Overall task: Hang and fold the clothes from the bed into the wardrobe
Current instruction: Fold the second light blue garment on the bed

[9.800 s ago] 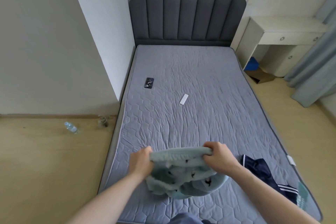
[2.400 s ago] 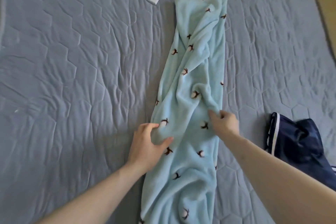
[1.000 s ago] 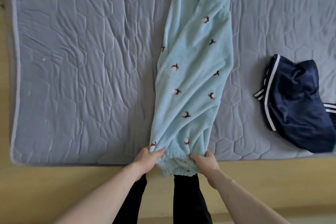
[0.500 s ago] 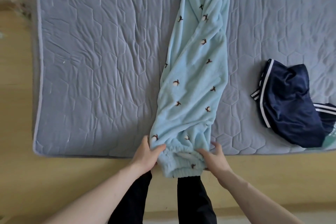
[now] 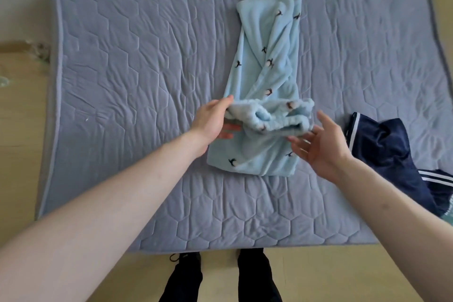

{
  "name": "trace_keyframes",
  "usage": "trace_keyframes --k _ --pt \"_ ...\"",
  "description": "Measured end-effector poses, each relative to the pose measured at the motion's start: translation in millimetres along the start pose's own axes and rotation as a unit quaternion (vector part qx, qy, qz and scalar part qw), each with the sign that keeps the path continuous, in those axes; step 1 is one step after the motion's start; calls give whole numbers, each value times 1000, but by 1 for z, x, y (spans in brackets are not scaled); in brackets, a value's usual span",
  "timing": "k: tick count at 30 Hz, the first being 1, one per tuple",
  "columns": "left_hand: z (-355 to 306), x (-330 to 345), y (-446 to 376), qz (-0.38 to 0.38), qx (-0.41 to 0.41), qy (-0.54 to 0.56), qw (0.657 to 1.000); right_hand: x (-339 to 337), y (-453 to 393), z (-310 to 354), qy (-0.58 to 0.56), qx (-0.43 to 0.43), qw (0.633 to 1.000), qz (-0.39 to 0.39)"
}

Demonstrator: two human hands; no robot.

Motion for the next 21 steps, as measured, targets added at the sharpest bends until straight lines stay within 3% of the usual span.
trace_keyframes --k 4,11,16,21 --pt "-10 4 -47 -24 -6 -47 999 23 -29 17 41 -21 999 -12" --pt "72 -5 -76 -45 -93 -300 948 -14 -74 -38 342 -19 932 -121" --pt "114 -4 -85 -4 -166 -292 942 -32 -89 -57 331 -7 932 -145" --pt "131 5 -96 33 -203 -154 966 -34 -113 -70 303 16 942 -140"
Point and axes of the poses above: each hand's wrist, its own y-axis away from the middle knuckle, its own x-axis out of the palm, z = x × y, the point moved 1 cm from there along -y, towards the middle knuckle, and after that the axes turned 15 degrees about -y, right-handed, at the moved point
